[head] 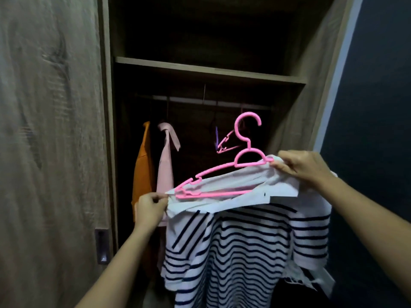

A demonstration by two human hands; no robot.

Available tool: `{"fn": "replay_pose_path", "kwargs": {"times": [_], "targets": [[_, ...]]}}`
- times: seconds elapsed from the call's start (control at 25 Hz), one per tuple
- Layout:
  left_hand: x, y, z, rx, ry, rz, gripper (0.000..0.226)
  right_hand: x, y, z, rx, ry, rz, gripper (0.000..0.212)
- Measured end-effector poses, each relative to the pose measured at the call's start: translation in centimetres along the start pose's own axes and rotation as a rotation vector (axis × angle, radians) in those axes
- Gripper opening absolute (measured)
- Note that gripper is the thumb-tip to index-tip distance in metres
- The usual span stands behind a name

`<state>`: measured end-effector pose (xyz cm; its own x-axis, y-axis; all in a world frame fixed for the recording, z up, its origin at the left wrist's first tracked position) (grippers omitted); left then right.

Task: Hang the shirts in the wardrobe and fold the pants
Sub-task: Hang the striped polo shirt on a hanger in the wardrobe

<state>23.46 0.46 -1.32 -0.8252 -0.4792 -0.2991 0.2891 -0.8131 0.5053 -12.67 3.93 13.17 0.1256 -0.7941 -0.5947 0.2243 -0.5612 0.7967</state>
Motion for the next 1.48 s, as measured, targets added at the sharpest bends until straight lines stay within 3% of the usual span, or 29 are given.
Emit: {"fn": "replay_pose_path", "kwargs": {"times": [0.24,0.32,0.4,0.52,0.64,0.72,0.8,0.88,0.96,1.08,1.16,1.28,1.36,1.48], "targets": [[-1.5,1.9,5.4,0.267,0.263,0.040,0.017,3.0,-1.7,-4.0,0.006,-0.140,-0.011,0.059],[-0.3,1.0,8.0,0.563,0.358,0.069,0.021,3.4,-0.9,-6.8,0.188,0.017,-0.058,0.052],[1.5,-2.6,8.6,0.920,0.412,-0.006,0.024,3.7,-0.4,-7.8,0.379,0.143,-0.184,0.053],[-0.1,-4.4,6.3,1.153,0.390,-0.098,0.023,3.7,-0.4,-7.0,0.405,0.239,-0.230,0.059],[-4.7,-0.4,6.3,1.016,0.485,0.054,0.048,3.7,-0.3,-6.6,0.341,0.354,-0.217,0.061],[-6.4,2.1,6.4,0.886,0.584,-0.112,0.050,3.9,-0.1,-7.2,0.297,0.394,-0.209,0.053],[-7.2,3.3,5.6,0.831,0.471,-0.259,0.042,3.9,0.3,-7.9,0.231,0.406,-0.236,0.054],[-8.6,4.4,4.6,0.788,0.309,-0.227,0.042,3.7,0.7,-8.0,0.139,0.450,-0.303,0.058],[-9.9,5.4,4.5,0.747,0.208,-0.167,0.043,3.5,1.1,-7.3,0.106,0.490,-0.335,0.049],[-10.4,5.9,5.2,0.743,0.144,-0.167,0.045,3.4,1.3,-6.6,0.135,0.446,-0.325,0.034],[-10.5,5.6,5.2,0.721,0.088,-0.220,0.040,3.7,1.4,-6.7,0.150,0.434,-0.339,0.038],[-11.1,5.7,5.2,0.610,-0.052,-0.290,0.011,4.0,1.3,-7.1,0.258,0.557,-0.303,0.032],[-11.9,6.0,5.0,0.645,0.056,-0.283,0.015,3.9,1.4,-7.2,0.354,0.604,-0.243,0.014],[-12.9,6.1,4.2,0.647,0.185,-0.298,0.014,3.4,1.7,-7.4,0.429,0.604,-0.204,0.015]]}}
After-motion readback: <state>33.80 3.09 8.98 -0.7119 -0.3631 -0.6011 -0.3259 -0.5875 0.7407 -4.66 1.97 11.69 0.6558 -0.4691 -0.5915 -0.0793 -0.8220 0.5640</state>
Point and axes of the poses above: each hand's wrist, its own y-axis towards the middle knuckle, its own x-axis out of the palm, z = x × y, the point moved 1 cm from there along y, towards the middle knuckle, and after that the axes turned 12 degrees about x, right-handed, at the moved point
